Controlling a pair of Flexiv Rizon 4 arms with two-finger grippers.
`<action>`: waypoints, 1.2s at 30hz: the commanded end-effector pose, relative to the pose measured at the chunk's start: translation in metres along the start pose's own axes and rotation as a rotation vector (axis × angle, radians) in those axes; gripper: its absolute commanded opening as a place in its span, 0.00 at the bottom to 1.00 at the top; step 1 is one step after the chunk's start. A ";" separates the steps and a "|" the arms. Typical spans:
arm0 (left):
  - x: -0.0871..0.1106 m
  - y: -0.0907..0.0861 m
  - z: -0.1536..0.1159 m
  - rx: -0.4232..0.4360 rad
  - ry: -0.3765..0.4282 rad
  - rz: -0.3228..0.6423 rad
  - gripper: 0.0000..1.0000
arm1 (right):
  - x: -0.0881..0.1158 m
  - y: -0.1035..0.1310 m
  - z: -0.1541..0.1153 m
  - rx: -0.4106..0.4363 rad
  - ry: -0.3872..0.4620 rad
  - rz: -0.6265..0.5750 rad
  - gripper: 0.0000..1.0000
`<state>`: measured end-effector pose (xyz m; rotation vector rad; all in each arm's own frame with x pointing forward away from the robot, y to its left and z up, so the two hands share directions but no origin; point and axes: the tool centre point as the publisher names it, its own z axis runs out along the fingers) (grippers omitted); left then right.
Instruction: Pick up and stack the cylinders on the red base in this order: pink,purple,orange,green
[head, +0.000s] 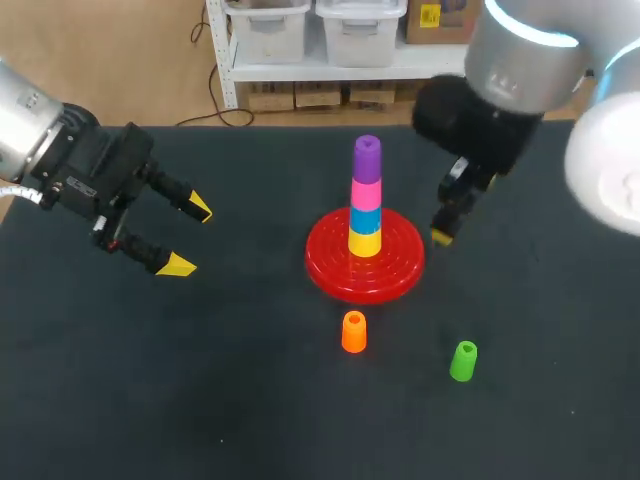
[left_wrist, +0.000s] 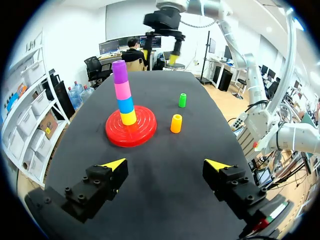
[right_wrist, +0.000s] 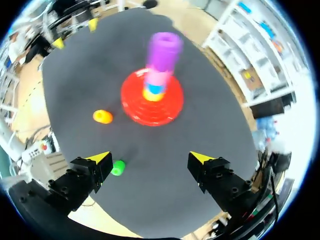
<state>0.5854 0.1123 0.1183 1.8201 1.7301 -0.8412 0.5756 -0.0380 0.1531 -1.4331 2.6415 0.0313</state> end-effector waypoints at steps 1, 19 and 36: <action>0.002 -0.001 0.000 -0.004 -0.004 0.004 1.00 | -0.025 0.023 0.022 -0.041 0.057 -0.054 1.00; 0.002 -0.001 0.000 -0.004 -0.004 0.004 1.00 | -0.042 0.100 0.068 -0.133 0.107 -0.158 1.00; 0.002 -0.001 0.000 -0.004 -0.004 0.004 1.00 | -0.043 0.105 0.105 -0.093 0.156 -0.175 1.00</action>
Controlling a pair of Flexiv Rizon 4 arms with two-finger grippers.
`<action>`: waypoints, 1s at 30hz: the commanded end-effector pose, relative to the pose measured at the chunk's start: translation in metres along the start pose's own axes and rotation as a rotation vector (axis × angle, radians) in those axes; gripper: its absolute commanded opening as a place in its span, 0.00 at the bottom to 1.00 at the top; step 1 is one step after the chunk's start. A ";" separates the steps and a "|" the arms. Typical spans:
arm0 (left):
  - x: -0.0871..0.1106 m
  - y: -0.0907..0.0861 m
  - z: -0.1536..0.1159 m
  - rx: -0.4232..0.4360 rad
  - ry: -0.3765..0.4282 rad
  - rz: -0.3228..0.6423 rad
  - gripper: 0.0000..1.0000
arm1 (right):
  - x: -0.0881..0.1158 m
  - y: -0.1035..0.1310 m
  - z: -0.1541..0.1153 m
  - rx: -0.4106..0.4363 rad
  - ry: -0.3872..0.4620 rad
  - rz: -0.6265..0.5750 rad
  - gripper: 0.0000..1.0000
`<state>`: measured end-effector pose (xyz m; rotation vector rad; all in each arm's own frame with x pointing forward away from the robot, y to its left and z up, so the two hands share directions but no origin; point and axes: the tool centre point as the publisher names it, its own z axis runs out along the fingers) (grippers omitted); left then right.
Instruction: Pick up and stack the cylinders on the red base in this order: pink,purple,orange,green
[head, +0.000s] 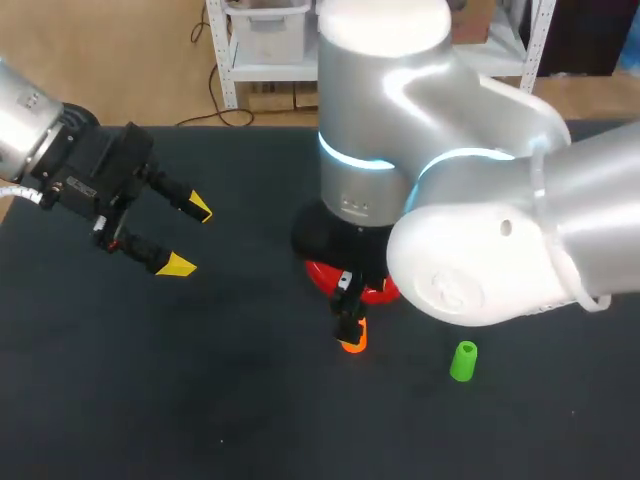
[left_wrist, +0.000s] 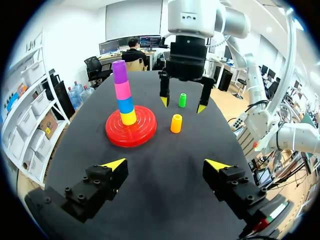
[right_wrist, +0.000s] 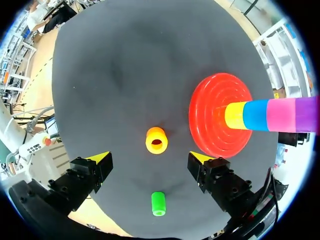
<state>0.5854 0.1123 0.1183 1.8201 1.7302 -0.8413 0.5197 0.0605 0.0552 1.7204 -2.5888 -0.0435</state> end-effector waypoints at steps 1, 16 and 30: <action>0.002 -0.001 0.000 -0.004 -0.004 0.004 1.00 | -0.004 -0.002 0.006 0.005 0.016 0.002 1.00; 0.002 -0.001 0.000 -0.004 -0.004 0.004 1.00 | -0.010 -0.006 0.035 -0.018 0.018 -0.010 1.00; 0.002 -0.001 0.000 -0.004 -0.004 0.004 1.00 | -0.011 -0.008 0.043 -0.023 0.022 -0.001 1.00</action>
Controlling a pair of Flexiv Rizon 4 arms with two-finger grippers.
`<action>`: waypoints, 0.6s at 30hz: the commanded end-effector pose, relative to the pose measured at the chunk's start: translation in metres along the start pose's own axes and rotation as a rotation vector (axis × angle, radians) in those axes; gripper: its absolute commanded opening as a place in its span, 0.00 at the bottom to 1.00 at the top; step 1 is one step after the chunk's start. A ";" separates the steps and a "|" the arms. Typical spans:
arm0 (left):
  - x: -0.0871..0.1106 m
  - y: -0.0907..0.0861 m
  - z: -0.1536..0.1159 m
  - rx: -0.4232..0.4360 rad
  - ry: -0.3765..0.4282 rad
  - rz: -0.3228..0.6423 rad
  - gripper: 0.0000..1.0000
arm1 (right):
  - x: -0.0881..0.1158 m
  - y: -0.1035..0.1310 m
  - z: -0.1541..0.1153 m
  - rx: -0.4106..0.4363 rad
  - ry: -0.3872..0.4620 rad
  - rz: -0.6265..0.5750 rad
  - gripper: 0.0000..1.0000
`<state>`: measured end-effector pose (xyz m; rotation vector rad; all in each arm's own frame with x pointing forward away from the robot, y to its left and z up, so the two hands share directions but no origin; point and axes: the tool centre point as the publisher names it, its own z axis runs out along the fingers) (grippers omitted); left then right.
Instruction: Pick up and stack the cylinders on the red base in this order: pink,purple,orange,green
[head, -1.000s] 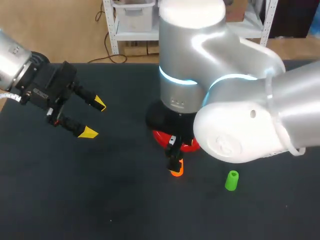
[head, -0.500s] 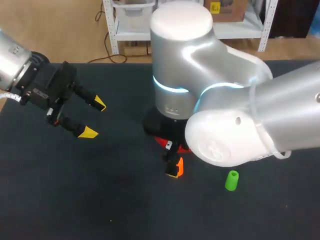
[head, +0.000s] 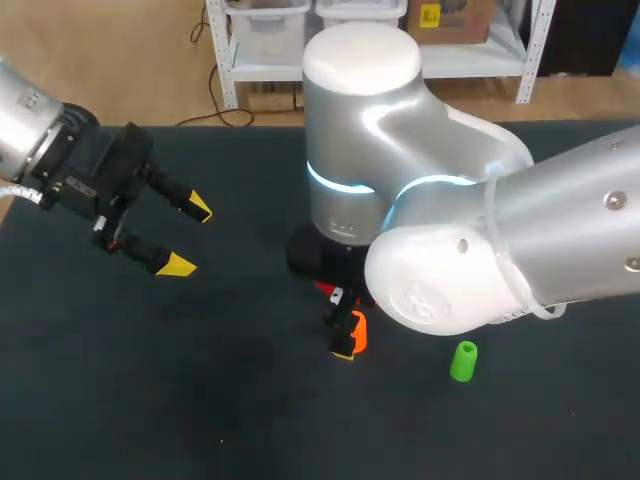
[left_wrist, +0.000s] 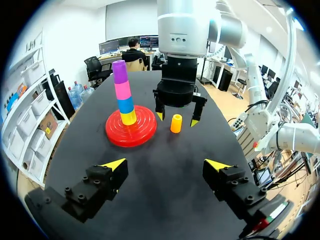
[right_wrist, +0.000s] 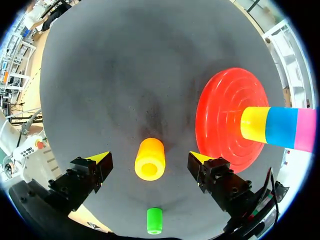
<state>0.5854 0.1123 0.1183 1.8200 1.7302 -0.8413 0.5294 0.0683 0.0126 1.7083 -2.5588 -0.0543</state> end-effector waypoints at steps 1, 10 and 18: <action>0.002 -0.001 0.000 -0.004 -0.004 0.004 1.00 | 0.000 0.000 0.001 0.000 -0.001 0.003 1.00; 0.002 -0.001 0.000 -0.004 -0.004 0.004 1.00 | 0.001 0.000 0.002 -0.007 -0.004 0.009 1.00; 0.002 -0.001 0.000 -0.004 -0.004 0.004 1.00 | 0.001 0.001 0.000 0.022 -0.006 0.015 1.00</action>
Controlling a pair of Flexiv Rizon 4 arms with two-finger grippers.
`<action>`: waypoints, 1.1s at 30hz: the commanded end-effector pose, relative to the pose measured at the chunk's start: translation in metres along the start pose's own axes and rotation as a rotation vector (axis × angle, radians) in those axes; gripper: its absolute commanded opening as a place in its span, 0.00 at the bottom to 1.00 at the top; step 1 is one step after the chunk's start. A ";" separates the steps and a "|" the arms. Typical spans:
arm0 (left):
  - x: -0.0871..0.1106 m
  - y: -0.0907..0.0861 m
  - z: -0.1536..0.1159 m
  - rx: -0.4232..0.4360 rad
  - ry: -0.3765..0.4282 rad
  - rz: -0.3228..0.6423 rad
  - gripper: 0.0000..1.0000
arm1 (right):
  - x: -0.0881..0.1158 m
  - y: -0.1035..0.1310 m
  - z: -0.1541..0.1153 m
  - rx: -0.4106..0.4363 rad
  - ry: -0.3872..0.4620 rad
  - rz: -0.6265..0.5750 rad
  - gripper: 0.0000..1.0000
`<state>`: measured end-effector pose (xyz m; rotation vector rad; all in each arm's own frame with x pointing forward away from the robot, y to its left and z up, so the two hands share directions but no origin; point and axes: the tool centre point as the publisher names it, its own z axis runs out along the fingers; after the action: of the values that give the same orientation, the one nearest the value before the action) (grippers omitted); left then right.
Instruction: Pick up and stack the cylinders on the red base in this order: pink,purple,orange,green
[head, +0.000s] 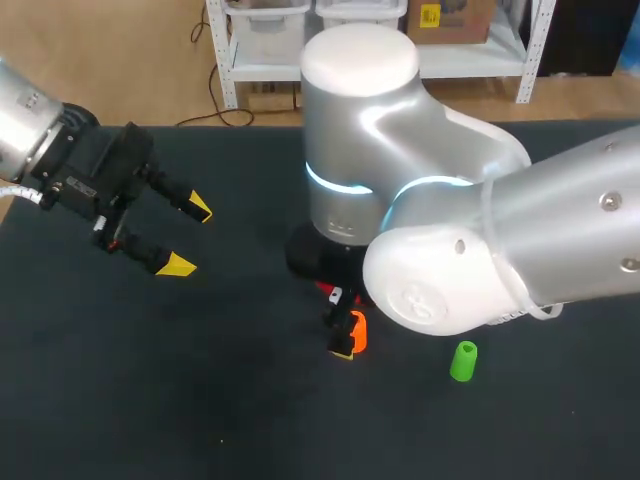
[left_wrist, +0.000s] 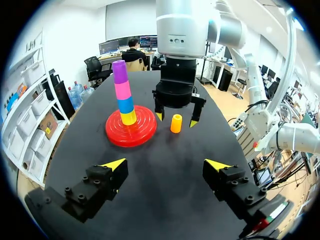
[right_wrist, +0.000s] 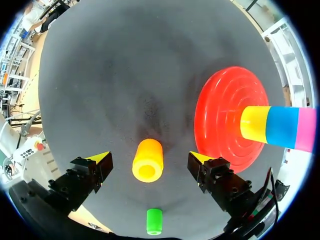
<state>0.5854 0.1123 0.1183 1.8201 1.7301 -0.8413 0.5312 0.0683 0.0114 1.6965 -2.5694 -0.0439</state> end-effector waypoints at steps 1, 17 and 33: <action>0.002 -0.001 0.000 -0.004 -0.004 0.004 1.00 | 0.003 0.002 -0.002 0.020 -0.009 0.007 1.00; 0.002 -0.001 0.000 -0.004 -0.004 0.004 1.00 | 0.003 0.003 -0.005 0.039 -0.018 0.016 1.00; 0.002 -0.001 0.000 -0.004 -0.004 0.004 1.00 | -0.001 0.004 -0.002 0.020 -0.018 0.010 0.00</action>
<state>0.5854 0.1123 0.1183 1.8200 1.7301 -0.8413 0.5269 0.0702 0.0138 1.6990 -2.6020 -0.0293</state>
